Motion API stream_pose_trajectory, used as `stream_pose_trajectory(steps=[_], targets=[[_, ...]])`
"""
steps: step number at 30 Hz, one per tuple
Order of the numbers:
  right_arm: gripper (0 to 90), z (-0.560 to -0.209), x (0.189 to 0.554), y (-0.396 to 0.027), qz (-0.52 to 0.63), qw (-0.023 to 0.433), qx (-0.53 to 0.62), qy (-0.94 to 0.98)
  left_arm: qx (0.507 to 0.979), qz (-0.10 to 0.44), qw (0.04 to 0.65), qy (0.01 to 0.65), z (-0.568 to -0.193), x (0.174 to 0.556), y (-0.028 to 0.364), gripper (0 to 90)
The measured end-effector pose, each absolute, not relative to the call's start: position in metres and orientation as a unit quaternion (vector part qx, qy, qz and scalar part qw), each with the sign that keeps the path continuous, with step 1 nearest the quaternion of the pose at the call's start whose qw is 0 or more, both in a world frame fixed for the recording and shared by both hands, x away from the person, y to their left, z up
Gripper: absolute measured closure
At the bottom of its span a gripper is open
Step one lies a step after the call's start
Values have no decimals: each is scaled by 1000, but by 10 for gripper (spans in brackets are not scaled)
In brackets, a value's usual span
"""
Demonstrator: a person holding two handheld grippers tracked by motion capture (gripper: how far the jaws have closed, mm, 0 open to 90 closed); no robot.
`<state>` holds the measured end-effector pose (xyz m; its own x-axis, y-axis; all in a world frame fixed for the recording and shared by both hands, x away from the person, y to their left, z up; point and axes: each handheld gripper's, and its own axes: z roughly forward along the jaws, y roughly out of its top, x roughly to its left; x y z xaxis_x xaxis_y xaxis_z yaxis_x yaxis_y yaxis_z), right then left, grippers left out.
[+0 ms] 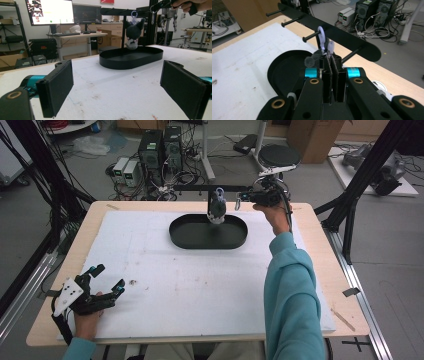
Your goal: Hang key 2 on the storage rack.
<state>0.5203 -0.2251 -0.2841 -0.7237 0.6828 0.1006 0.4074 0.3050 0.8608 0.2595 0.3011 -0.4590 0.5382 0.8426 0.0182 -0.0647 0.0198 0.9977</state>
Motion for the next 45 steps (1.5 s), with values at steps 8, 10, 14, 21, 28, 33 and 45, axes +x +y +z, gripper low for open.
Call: stream_pose_trajectory(steps=[8, 10, 14, 21, 28, 33, 45], targets=[[886, -288, 524, -230, 475, 145, 348, 795, 602, 356, 637, 323, -459, 260, 301, 118], [886, -288, 525, -230, 474, 144, 350, 795, 602, 356, 637, 323, -459, 260, 301, 118], [886, -290, 526, -230, 473, 146, 348, 796, 603, 357, 637, 323, -459, 260, 301, 118], [885, -292, 529, -233, 473, 152, 349, 795, 602, 356, 637, 323, -459, 259, 301, 118], [885, -297, 534, -236, 470, 153, 354, 794, 603, 356, 636, 323, -459, 259, 301, 118], [885, -301, 539, -237, 472, 156, 358, 790, 603, 357, 636, 323, -459, 259, 301, 118], [885, -308, 546, -236, 478, 162, 366, 782, 603, 357, 636, 323, -459, 259, 301, 118]])
